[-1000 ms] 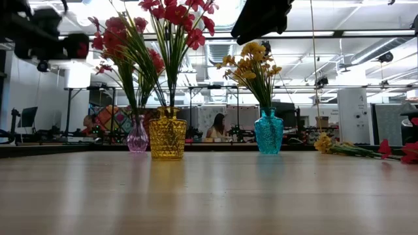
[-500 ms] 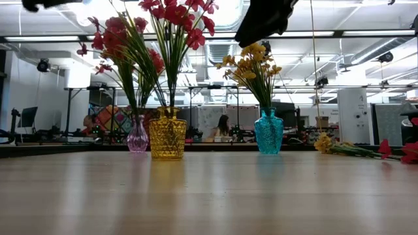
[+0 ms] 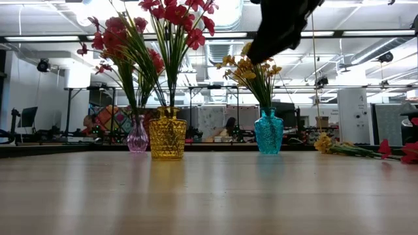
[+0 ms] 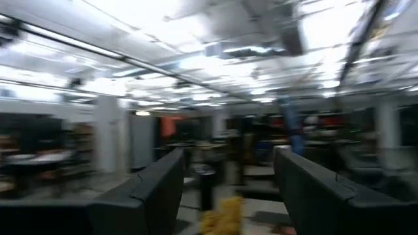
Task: Sort flowers into vase by color
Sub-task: Put the red flower into the yellow vase
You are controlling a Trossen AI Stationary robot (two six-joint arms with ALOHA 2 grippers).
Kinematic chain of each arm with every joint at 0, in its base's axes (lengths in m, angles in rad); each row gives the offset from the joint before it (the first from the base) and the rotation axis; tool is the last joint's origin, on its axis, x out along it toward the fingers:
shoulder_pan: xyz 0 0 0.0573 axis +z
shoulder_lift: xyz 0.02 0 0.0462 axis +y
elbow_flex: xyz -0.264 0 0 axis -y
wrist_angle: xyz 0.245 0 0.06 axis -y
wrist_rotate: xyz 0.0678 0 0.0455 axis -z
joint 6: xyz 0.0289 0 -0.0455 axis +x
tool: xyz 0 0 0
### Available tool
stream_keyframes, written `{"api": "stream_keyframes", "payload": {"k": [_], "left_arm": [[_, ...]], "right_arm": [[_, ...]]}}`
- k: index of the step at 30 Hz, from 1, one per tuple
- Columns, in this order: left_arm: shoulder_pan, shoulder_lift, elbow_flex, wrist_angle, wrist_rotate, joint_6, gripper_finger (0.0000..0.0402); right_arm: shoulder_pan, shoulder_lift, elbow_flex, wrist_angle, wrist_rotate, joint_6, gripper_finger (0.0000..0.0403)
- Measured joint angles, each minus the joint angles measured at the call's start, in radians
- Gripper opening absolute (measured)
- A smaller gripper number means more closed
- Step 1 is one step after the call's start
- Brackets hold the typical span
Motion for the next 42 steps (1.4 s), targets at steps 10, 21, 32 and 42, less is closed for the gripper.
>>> {"api": "stream_keyframes", "payload": {"k": [10, 21, 32, 42], "left_arm": [[-0.009, 0.097, 0.002, 0.108, 0.144, -0.079, 0.0217], [-0.015, 0.168, 0.018, 0.13, 0.144, -0.12, 0.0217], [-0.015, 0.192, 0.018, 0.122, 0.143, -0.094, 0.0217], [-0.015, 0.195, 0.017, 0.12, 0.143, -0.073, 0.0217]], "right_arm": [[-0.001, -0.001, 0.075, -0.426, -0.113, 0.345, 0.0199], [-0.036, -0.001, 0.084, -0.773, -0.233, 0.573, 0.0199], [-0.016, -0.004, 0.034, -0.807, -0.407, 0.712, 0.0199], [0.104, -0.108, -0.059, -0.729, -0.51, 1.009, 0.0199]]}}
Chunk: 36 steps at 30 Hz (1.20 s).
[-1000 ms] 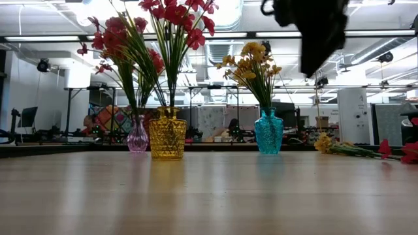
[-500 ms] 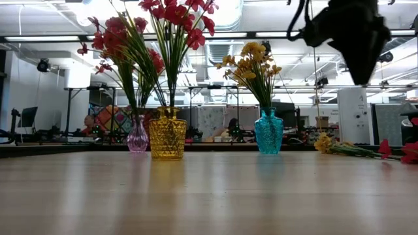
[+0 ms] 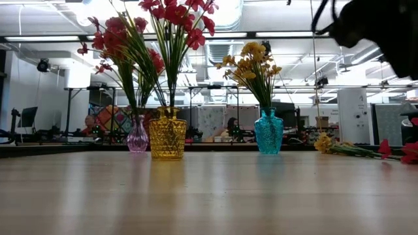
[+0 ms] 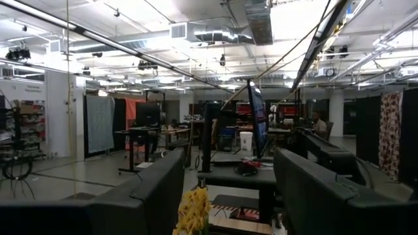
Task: Sort flowers into vase by color
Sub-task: Put the red flower into the yellow vase
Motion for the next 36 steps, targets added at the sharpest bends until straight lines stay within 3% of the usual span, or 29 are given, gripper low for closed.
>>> {"api": "stream_keyframes", "payload": {"k": [9, 13, 20, 24, 30, 36], "left_arm": [[0.0, 0.002, -0.014, -0.012, 0.0, 0.025, 0.0217], [0.0, 0.003, -0.014, -0.011, -0.007, 0.025, 0.0217], [0.0, -0.004, -0.014, -0.01, -0.008, 0.024, 0.0217], [0.0, -0.009, -0.014, -0.012, -0.008, 0.022, 0.0217], [0.0, -0.012, -0.011, -0.014, -0.008, 0.022, 0.0217], [0.0, -0.012, -0.011, -0.014, -0.009, 0.022, 0.0217]], "right_arm": [[0.217, -0.083, -0.193, 0.177, -0.035, 0.4, 0.0199], [0.282, -0.076, -0.232, 0.286, -0.025, 0.481, 0.0199], [0.376, -0.054, -0.293, 0.3, -0.044, 0.636, 0.0208], [0.399, -0.054, -0.315, 0.281, -0.086, 0.648, 0.0242], [0.404, -0.053, -0.315, 0.305, -0.107, 0.388, 0.0272], [0.401, -0.047, -0.325, 0.34, -0.047, 0.612, 0.0274]]}}
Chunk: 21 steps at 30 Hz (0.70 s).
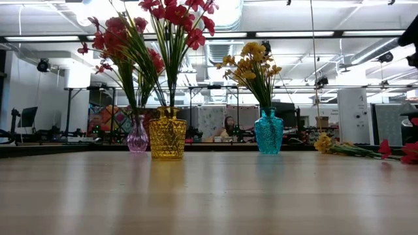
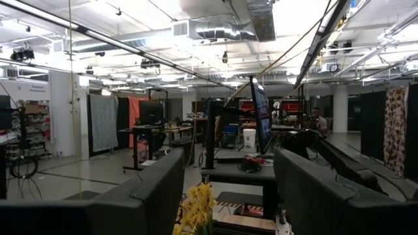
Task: Sort flowers into vase by color
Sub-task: Put the red flower into the yellow vase
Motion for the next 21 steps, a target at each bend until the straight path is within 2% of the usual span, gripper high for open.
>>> {"api": "stream_keyframes", "payload": {"k": [6, 13, 17, 21], "left_arm": [[0.0, 0.0, 0.0, 0.001, 0.0, 0.0, 0.0217], [0.0, -0.002, 0.0, 0.001, 0.0, 0.002, 0.0217], [0.0, -0.003, 0.0, 0.001, 0.0, 0.002, 0.0217], [0.0, -0.005, 0.0, 0.003, -0.002, 0.003, 0.0217]], "right_arm": [[-0.003, 0.0, -0.002, 0.02, 0.006, -0.012, 0.0274], [-0.006, 0.0, -0.003, 0.067, 0.112, 0.01, 0.0278], [-0.008, 0.001, -0.005, 0.164, 0.154, 0.01, 0.0302], [-0.009, 0.028, -0.005, 0.163, 0.143, 0.01, 0.0342]]}}
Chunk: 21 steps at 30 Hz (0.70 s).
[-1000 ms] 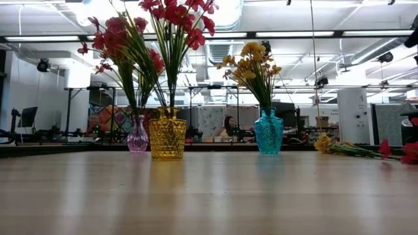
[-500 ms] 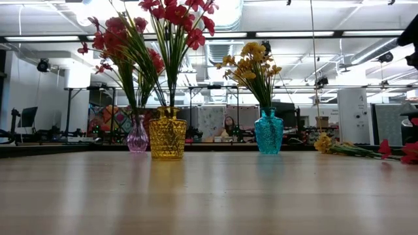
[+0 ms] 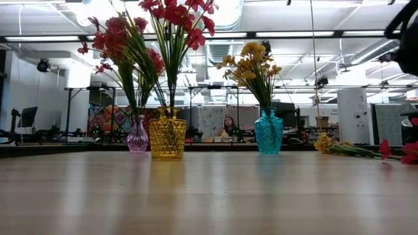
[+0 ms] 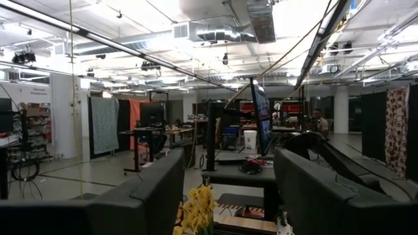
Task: Sort flowers into vase by color
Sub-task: Put the red flower into the yellow vase
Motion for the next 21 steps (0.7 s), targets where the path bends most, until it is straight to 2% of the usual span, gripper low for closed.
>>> {"api": "stream_keyframes", "payload": {"k": [3, 6, 13, 17, 21], "left_arm": [[0.0, -0.002, 0.0, 0.002, -0.001, 0.0, 0.0217], [0.0, -0.004, 0.0, 0.002, -0.001, 0.0, 0.0217], [0.0, -0.004, 0.0, 0.002, -0.049, 0.001, 0.0217], [0.0, -0.004, 0.0, -0.005, -0.053, 0.001, 0.0217], [0.0, -0.005, 0.0, -0.073, -0.052, 0.004, 0.0217]], "right_arm": [[-0.001, 0.025, 0.0, -0.035, -0.084, 0.012, 0.0367], [0.004, 0.063, -0.005, -0.056, -0.176, 0.041, 0.0373], [0.014, 0.145, -0.035, -0.017, -0.161, 0.07, 0.0365], [0.014, 0.147, -0.053, 0.03, -0.143, 0.059, 0.0316], [0.01, 0.14, -0.056, 0.049, -0.119, 0.052, 0.0227]]}}
